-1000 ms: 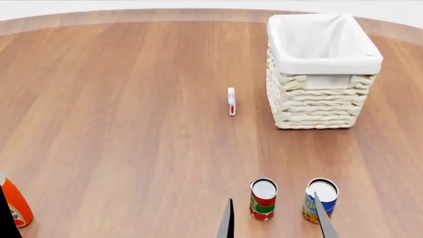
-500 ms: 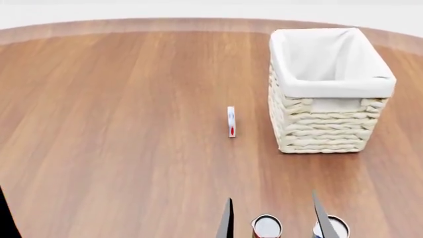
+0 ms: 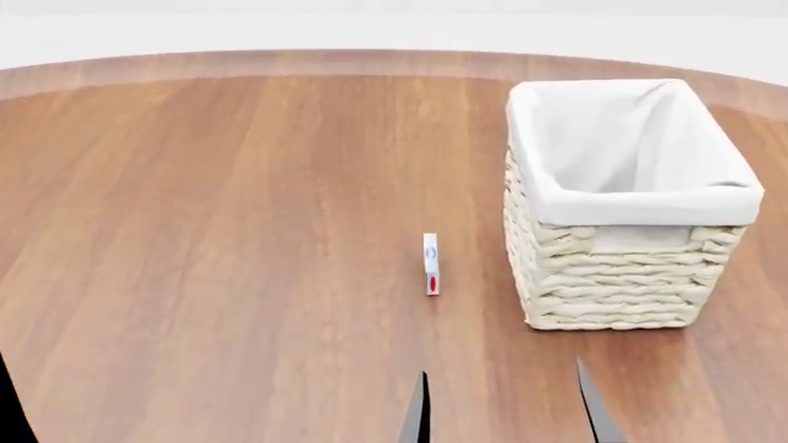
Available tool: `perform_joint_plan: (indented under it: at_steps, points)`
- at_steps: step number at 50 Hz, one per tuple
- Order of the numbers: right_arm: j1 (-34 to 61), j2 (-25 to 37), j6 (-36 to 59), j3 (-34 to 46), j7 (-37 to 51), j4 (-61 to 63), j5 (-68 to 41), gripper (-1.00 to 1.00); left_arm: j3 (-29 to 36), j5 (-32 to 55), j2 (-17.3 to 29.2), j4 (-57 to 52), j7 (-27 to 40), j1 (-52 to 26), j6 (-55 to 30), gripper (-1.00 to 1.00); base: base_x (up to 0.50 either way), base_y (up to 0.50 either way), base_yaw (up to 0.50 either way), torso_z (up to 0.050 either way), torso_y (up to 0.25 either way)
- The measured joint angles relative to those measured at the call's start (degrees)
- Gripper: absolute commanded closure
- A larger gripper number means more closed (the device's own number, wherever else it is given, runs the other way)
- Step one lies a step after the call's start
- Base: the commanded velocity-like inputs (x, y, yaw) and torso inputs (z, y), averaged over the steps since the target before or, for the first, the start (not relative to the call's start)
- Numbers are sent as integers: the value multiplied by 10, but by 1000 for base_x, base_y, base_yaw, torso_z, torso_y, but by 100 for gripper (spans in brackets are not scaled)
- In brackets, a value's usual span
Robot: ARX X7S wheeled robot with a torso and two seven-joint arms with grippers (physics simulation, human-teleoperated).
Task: Pick up the tomato sauce, and put it in the basket.
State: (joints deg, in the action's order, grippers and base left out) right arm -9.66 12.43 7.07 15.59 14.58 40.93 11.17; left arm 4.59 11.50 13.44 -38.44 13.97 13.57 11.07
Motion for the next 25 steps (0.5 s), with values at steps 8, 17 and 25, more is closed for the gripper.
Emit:
perform_joint_plan:
  at_steps: [8,17,25]
  points:
    - [1,2,3,3,1,1,-1,-100,1,1,3,1,3,0,2,-100,229,0,0,0,2]
    - [2,5,6,5,3,3,-3,-100,2,3,6,1,6,0,2,-100,227,0,0,0,0]
    - [2,7,7,7,5,4,-4,-100,4,3,8,0,9,0,2,-100,228,0,0,0,0]
